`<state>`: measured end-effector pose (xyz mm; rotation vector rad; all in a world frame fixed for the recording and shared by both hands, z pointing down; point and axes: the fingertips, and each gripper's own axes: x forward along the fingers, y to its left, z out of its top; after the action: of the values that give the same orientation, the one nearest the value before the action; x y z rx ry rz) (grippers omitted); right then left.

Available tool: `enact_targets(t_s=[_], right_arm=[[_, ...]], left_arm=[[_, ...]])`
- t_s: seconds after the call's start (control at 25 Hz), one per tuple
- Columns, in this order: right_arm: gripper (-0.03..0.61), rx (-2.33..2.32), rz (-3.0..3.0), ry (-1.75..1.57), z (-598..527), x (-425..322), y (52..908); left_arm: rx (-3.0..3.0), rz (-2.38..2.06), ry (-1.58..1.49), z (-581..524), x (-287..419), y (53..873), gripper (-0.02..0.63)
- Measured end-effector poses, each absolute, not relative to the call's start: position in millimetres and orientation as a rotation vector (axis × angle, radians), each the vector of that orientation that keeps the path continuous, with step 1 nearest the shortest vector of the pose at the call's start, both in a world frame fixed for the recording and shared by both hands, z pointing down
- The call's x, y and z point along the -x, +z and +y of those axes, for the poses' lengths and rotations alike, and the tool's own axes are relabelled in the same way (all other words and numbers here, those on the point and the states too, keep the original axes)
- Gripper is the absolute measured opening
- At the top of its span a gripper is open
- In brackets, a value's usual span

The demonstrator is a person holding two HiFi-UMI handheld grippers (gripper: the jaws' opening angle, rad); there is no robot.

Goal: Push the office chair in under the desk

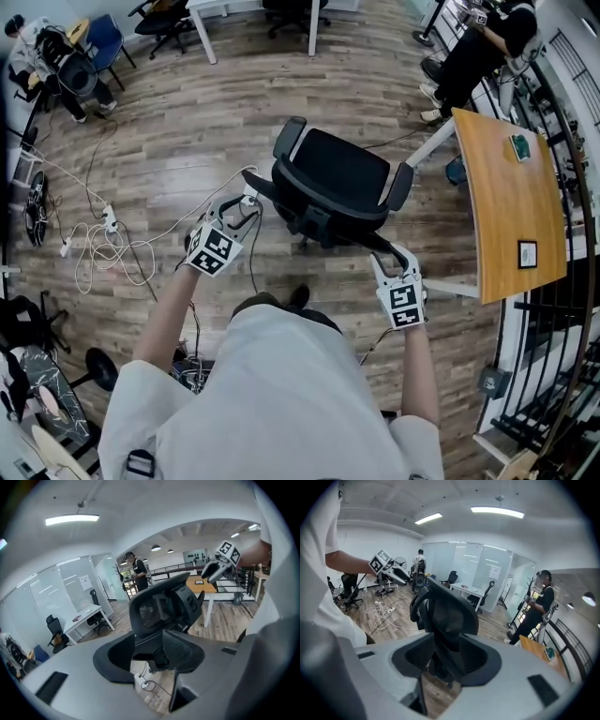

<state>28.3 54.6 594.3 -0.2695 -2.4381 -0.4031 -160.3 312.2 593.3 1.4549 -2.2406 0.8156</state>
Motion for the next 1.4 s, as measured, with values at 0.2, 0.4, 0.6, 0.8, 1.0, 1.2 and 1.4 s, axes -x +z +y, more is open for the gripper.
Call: enact_targets(t_s=[0.2,0.4,0.6,0.8,1.0,1.2,1.4], right_arm=[[0.166,0.32,-2.32,-0.533,49.6,-25.0,616.2],[0.175,0.356,-2.196,-0.642,45.8,-15.6,641.1],[0.175,0.392,-2.083,-0.673,42.2,-7.9,669.3],[0.178,0.461,-1.959,-0.709,44.6,-1.7,688.7],[0.179,0.508,-1.824,-0.805,46.2,0.6,715.2],[0.179,0.534,-1.692,-0.895,38.4,-0.6,744.5],[0.178,0.494,-1.682,-0.951,33.9,2.9,751.2]], left_arm=[[-1.475,-2.149,1.023,304.2,168.7,613.6,0.192],[-1.512,-2.005,1.297,291.4,190.1,641.1,0.209],[-1.566,-1.831,1.487,280.6,210.9,674.5,0.23],[-1.636,-1.629,1.66,274.3,229.2,705.5,0.239],[-1.681,-1.495,1.79,272.4,243.8,729.6,0.241],[-1.728,-1.4,1.828,266.4,252.0,748.7,0.239],[-1.766,-1.353,1.861,262.5,257.0,758.9,0.172]])
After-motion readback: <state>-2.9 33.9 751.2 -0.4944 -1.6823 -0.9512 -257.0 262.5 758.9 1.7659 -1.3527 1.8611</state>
